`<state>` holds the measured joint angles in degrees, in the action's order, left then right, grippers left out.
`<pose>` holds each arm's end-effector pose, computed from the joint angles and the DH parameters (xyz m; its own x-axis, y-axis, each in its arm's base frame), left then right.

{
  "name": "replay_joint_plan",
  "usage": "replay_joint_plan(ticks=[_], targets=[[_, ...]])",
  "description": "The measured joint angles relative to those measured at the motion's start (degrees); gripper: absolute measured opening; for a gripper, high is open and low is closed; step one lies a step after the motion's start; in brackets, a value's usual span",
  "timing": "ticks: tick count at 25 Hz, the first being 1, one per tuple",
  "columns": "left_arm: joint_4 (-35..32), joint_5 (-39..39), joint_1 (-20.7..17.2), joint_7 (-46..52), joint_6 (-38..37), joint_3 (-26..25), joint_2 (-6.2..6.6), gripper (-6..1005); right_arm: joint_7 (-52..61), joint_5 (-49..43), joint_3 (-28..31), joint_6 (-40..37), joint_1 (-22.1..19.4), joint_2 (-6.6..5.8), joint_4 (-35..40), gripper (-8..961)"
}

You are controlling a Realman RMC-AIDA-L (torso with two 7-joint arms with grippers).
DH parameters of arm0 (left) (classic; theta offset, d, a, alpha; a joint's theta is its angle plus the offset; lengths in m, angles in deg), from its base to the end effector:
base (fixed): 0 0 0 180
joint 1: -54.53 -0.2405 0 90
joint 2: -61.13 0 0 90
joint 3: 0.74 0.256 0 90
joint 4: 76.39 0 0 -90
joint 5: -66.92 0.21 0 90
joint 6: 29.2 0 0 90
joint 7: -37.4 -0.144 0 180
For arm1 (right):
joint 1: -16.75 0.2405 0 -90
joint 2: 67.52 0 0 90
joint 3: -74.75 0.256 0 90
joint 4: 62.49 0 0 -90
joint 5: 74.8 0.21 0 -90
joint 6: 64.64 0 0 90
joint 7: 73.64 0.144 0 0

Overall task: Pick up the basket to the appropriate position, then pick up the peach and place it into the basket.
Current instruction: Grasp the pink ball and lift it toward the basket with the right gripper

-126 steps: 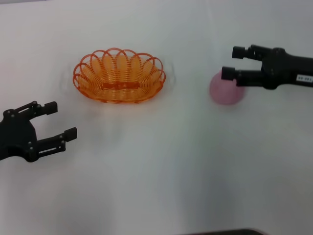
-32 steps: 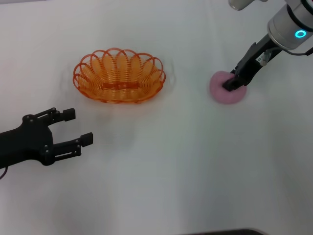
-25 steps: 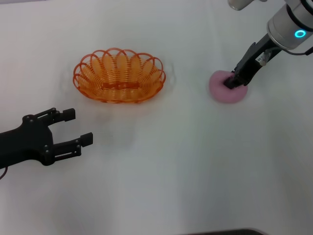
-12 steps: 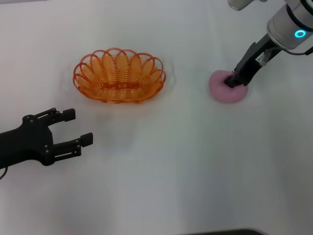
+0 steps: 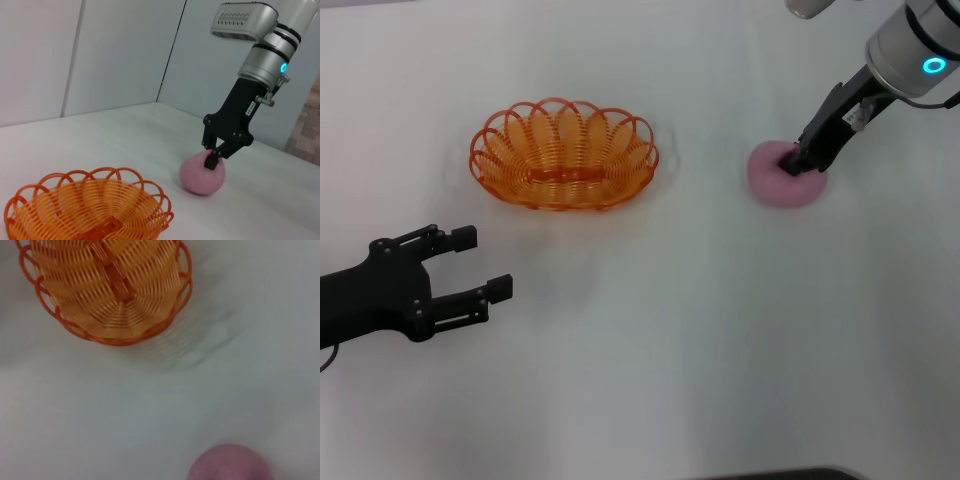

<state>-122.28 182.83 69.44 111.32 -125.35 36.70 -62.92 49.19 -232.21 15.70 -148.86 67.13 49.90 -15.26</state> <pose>-0.3070 0.2480 -0.0054 0.7546 0.3819 0.5336 0.5273 -0.8369 -0.1469 0.2123 0.4017 0.0000 0.7678 -0.5547 0.3207 -0.4531 -0.8240 -0.3402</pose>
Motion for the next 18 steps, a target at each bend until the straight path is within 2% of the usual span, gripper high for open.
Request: replay_joint_plan(ticks=[9,18], targets=[[0.1,0.1,0.0,0.0,0.0,0.0,0.04,819,0.4,1.1,0.5,-4.3,0.6,0.07,7.0,67],[0.1,0.7,0.0,0.0,-0.2,0.0,0.04,819,0.1,1.4,3.0,-9.3,4.6,1.44,13.2,67]])
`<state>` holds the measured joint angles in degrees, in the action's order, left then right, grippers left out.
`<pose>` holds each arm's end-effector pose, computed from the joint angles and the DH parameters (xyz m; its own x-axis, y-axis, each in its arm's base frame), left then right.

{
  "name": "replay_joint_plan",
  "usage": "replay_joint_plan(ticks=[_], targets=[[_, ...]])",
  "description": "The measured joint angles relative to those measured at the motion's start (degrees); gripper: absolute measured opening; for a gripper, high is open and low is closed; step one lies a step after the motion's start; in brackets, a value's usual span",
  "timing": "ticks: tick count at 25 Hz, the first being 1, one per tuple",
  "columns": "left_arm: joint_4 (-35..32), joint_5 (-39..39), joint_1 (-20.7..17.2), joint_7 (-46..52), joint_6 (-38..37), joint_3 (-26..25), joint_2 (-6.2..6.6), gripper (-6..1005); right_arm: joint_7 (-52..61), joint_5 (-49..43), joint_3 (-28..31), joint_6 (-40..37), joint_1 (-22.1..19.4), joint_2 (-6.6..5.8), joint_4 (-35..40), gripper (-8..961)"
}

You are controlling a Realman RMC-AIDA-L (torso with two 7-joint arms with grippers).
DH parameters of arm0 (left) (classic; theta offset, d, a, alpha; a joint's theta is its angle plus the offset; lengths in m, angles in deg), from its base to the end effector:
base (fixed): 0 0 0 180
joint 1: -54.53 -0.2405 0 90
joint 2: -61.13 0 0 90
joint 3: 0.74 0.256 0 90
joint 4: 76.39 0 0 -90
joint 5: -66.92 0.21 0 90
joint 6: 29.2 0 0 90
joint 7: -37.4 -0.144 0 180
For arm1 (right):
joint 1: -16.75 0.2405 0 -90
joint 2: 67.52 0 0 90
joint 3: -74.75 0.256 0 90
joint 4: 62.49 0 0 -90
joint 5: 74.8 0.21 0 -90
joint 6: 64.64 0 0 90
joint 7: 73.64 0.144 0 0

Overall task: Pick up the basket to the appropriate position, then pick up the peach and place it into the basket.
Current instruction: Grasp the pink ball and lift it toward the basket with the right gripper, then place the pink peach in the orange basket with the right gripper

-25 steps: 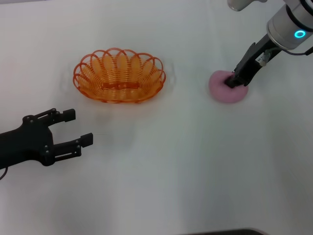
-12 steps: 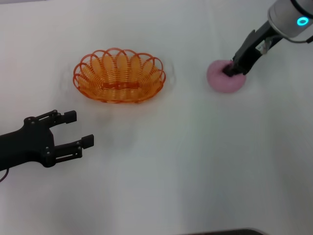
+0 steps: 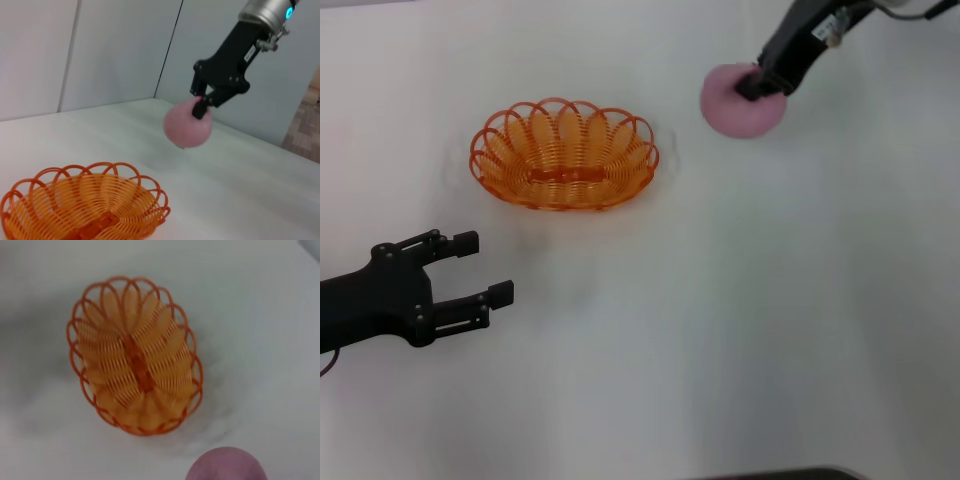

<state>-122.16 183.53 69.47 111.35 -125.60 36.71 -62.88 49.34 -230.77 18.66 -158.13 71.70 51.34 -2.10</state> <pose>-0.3076 0.2465 -0.0065 0.7572 0.3884 0.5252 0.5263 -0.8390 -0.1383 0.1382 0.4130 0.0251 0.8652 -0.4290 0.2596 -0.3401 -0.8825 -0.3249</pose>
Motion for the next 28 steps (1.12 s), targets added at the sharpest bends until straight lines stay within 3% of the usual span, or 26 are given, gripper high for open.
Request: replay_joint_plan(ticks=[13,28], targets=[[0.1,0.6,0.0,0.7,0.0,0.0,0.0,819,-0.4,3.3,-1.0,2.9,2.8,0.98,-1.1,68],[1.7,0.7,0.6,0.4,1.0,0.0,0.0,818,-7.7,21.4,-8.6,20.2,2.0,1.17,-17.9,68]])
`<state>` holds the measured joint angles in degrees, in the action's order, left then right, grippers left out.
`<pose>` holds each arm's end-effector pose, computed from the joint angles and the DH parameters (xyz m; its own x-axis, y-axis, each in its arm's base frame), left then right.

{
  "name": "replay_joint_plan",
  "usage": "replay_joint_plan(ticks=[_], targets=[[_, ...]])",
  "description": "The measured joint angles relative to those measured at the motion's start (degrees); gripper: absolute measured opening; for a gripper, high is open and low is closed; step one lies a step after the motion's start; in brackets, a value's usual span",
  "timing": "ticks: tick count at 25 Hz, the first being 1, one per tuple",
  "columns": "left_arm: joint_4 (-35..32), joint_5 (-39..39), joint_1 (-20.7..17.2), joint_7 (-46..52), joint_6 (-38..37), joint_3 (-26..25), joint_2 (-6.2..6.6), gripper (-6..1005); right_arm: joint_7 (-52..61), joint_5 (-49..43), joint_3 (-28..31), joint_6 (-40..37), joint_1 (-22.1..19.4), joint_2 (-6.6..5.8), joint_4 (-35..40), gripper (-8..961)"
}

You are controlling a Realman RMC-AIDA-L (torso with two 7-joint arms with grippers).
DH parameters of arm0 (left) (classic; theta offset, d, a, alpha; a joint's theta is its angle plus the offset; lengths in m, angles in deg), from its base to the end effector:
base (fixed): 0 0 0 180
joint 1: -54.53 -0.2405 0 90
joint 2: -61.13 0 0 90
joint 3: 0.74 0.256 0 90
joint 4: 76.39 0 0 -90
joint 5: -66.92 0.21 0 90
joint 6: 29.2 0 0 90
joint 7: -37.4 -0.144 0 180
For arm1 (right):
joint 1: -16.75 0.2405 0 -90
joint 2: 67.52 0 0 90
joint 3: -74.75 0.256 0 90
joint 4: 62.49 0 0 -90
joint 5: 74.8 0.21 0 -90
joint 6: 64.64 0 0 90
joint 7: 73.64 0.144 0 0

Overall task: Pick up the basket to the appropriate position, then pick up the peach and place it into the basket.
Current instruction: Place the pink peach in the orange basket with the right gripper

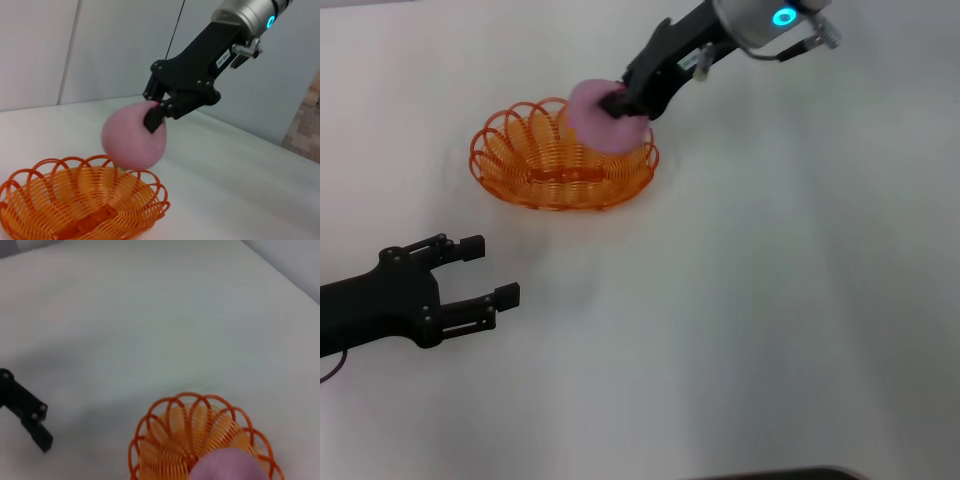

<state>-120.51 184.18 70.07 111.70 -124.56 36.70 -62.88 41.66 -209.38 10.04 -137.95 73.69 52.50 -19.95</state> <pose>-0.3086 0.2474 -0.0124 0.7475 0.4116 0.5214 0.5433 -0.8304 -0.1234 0.1167 0.4196 -0.0534 0.9440 -0.3285 0.0309 -0.3160 -0.9269 -0.2024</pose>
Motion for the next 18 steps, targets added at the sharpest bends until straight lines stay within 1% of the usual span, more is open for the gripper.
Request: replay_joint_plan(ticks=[7,11,18], targets=[[0.0,0.0,0.1,0.0,0.4,0.0,0.0,818,-5.6,7.4,-3.4,8.1,-0.4,0.19,-7.4,71],[0.8,0.0,0.4,0.0,0.7,0.0,0.0,818,-8.7,11.2,-4.1,9.2,-0.6,0.22,-10.3,73],[1.1,0.0,0.7,0.0,0.7,0.0,0.0,818,-10.2,12.4,-4.2,10.4,-0.7,0.29,-11.8,76]])
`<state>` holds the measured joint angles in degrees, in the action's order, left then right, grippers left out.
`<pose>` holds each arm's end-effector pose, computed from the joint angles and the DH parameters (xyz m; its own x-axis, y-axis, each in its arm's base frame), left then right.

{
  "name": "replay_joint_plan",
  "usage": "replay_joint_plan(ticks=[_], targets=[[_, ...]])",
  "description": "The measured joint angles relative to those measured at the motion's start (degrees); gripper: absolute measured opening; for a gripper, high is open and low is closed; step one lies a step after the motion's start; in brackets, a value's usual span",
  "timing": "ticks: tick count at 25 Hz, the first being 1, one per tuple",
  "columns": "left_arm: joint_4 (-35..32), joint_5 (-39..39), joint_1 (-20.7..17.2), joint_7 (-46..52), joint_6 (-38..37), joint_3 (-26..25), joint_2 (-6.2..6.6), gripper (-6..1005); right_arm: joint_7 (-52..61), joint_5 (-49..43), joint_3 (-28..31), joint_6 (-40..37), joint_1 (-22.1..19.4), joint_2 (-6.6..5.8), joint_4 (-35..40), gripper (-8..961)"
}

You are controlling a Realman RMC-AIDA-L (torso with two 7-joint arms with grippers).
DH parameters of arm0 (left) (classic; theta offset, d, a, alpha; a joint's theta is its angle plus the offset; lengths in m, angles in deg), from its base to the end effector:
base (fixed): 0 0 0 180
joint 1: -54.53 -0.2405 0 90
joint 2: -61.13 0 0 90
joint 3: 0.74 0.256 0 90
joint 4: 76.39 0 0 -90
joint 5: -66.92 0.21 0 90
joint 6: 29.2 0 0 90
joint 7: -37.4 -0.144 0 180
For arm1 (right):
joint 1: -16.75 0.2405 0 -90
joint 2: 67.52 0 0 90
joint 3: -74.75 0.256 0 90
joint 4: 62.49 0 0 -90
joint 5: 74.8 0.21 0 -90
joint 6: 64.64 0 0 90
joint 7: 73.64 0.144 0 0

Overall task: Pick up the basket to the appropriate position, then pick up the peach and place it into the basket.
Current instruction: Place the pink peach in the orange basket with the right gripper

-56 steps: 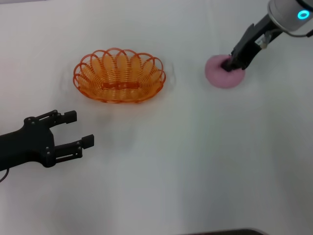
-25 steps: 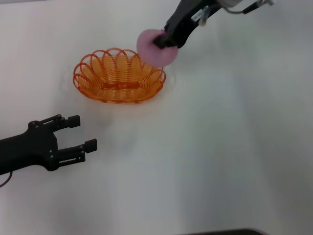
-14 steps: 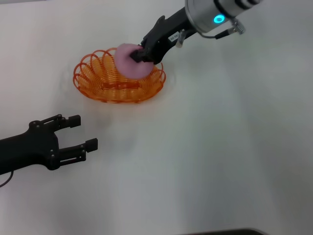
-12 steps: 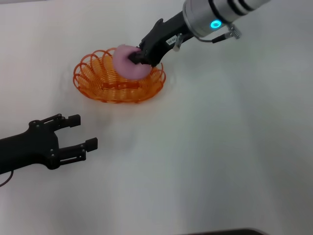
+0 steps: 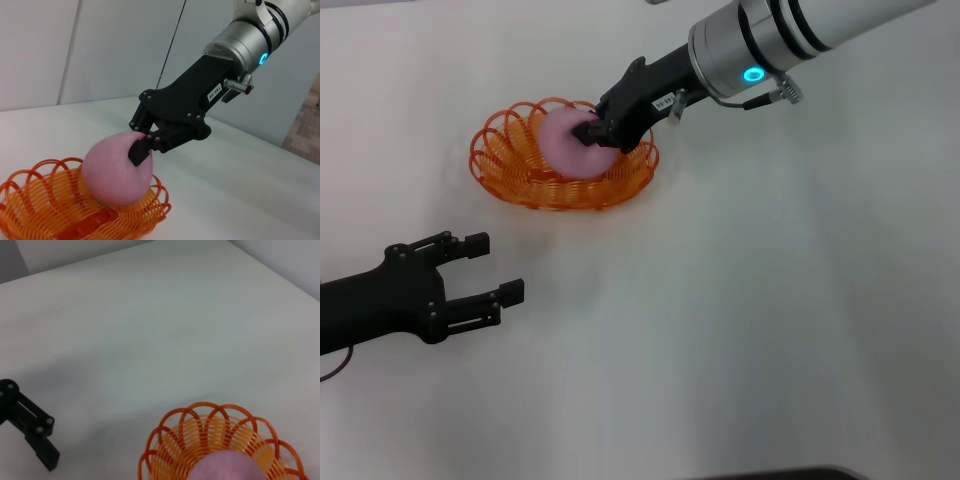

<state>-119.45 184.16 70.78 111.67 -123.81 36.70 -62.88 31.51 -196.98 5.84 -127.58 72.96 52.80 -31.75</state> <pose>-0.3072 0.2505 -0.0156 0.7438 0.4153 0.5237 0.5467 -0.8288 -0.1193 0.1371 0.4128 -0.0878 0.9424 -0.3281 -0.0651 -0.3345 -0.9247 -0.1816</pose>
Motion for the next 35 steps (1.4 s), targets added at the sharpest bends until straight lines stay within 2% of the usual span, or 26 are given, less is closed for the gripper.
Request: replay_joint_plan(ticks=[6,19,25,30,35], targets=[[0.1,0.0,0.0,0.0,0.1,0.0,0.0,818,-0.1,0.2,-0.8,1.2,0.0,0.13,-0.5,78],[0.1,-0.3,0.1,0.4,-0.5,-0.3,0.0,818,-1.4,2.2,-1.6,2.5,-0.3,0.18,-1.2,442],[0.1,-0.2,0.1,0.4,-0.6,-0.3,0.0,818,-1.5,4.0,-1.6,1.9,-0.6,0.09,-0.7,654],[0.1,-0.1,-0.1,0.4,-0.6,-0.4,0.0,818,-2.1,7.0,-1.1,-0.4,-2.8,-0.49,2.2,669],[0.1,-0.1,-0.1,0.3,-0.7,-0.4,0.0,818,-1.4,8.8,-0.7,-4.5,-7.7,-0.59,9.9,668]])
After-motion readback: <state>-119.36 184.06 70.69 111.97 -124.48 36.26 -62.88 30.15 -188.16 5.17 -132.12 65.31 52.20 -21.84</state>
